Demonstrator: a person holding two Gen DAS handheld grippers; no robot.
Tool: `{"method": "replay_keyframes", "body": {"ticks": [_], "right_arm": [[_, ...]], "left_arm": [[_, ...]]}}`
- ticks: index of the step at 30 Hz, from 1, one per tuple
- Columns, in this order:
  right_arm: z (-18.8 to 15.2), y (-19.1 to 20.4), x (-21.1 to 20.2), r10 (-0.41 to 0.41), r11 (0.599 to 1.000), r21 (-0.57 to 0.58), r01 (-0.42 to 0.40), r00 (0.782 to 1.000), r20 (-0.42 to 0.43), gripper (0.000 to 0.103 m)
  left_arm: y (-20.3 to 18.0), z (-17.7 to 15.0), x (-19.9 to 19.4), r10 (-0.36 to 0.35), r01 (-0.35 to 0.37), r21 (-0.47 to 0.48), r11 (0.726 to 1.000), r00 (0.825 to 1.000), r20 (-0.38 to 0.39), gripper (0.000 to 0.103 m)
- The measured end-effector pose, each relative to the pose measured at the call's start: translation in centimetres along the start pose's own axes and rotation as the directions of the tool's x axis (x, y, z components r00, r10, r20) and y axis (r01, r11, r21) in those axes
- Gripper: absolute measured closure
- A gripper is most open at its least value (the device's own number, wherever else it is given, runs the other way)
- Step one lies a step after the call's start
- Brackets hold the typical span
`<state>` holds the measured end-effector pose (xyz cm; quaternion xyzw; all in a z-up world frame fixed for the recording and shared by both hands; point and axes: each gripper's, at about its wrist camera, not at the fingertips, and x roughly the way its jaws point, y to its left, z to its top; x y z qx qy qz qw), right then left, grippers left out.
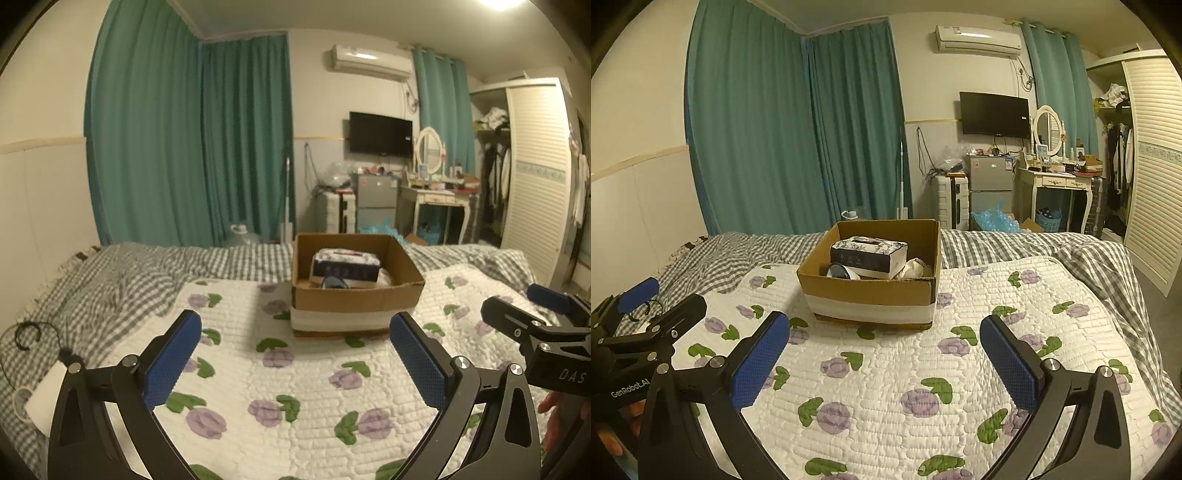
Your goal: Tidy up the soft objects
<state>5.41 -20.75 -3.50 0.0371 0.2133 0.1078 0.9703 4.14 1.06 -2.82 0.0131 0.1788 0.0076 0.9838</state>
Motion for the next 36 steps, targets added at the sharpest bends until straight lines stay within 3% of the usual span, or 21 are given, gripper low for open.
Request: {"method": "replay_keyframes", "body": {"ticks": [36], "right_arm": [[-0.64,-0.36,0.3,-0.003,1.0,-0.002,0.003,1.0,-0.023,0.0]], "left_arm": [[-0.07,-0.29,0.04,0.002,-0.002,0.0,1.0,1.0,-0.018,0.0]]}}
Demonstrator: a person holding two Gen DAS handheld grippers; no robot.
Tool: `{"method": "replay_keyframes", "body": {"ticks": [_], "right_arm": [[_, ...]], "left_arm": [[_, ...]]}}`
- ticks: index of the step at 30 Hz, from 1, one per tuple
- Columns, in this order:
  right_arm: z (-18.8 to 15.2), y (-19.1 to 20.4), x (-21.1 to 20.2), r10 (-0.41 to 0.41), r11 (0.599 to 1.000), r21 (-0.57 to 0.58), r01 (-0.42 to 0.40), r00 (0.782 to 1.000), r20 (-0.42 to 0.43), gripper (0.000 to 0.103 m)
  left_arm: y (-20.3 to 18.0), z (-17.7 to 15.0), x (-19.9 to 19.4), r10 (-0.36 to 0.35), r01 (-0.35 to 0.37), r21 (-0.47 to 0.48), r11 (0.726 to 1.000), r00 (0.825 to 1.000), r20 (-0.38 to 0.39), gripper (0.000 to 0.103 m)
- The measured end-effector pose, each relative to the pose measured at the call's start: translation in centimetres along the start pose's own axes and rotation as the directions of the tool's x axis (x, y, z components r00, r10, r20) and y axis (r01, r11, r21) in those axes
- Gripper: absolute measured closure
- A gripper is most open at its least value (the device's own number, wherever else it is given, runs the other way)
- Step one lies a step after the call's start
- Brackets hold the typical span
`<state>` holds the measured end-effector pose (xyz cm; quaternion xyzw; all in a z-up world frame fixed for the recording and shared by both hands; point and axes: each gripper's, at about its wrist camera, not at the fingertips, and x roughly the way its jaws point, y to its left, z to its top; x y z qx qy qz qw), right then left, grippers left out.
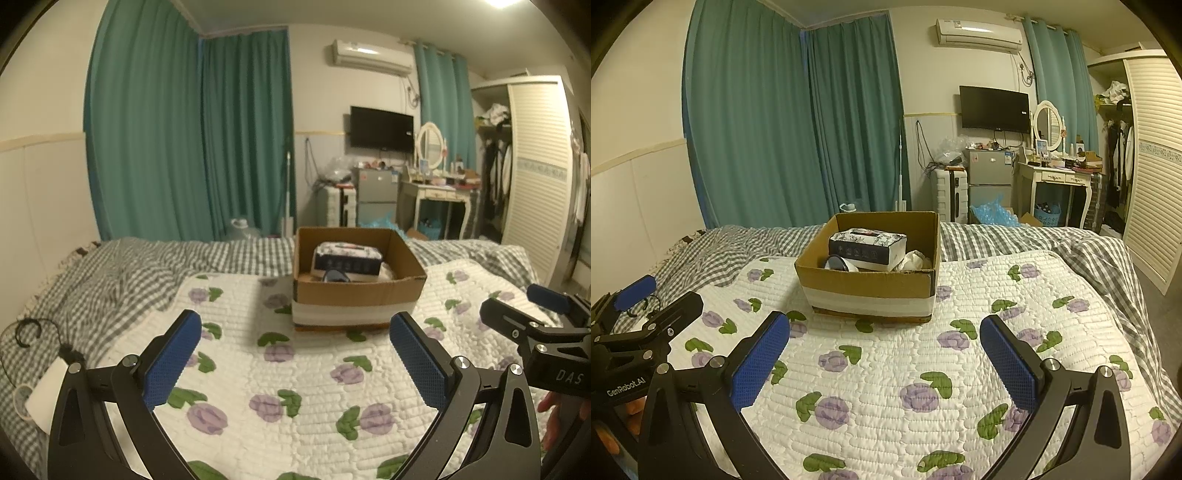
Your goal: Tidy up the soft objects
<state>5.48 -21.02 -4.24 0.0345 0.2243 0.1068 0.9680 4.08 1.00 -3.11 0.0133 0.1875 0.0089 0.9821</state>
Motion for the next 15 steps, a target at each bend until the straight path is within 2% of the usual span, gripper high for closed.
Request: {"method": "replay_keyframes", "body": {"ticks": [15], "right_arm": [[0.13,0.22,0.35,-0.006,1.0,-0.001,0.006,1.0,-0.016,0.0]], "left_arm": [[0.39,-0.06,-0.08,0.003,-0.003,-0.014,1.0,1.0,-0.004,0.0]]}}
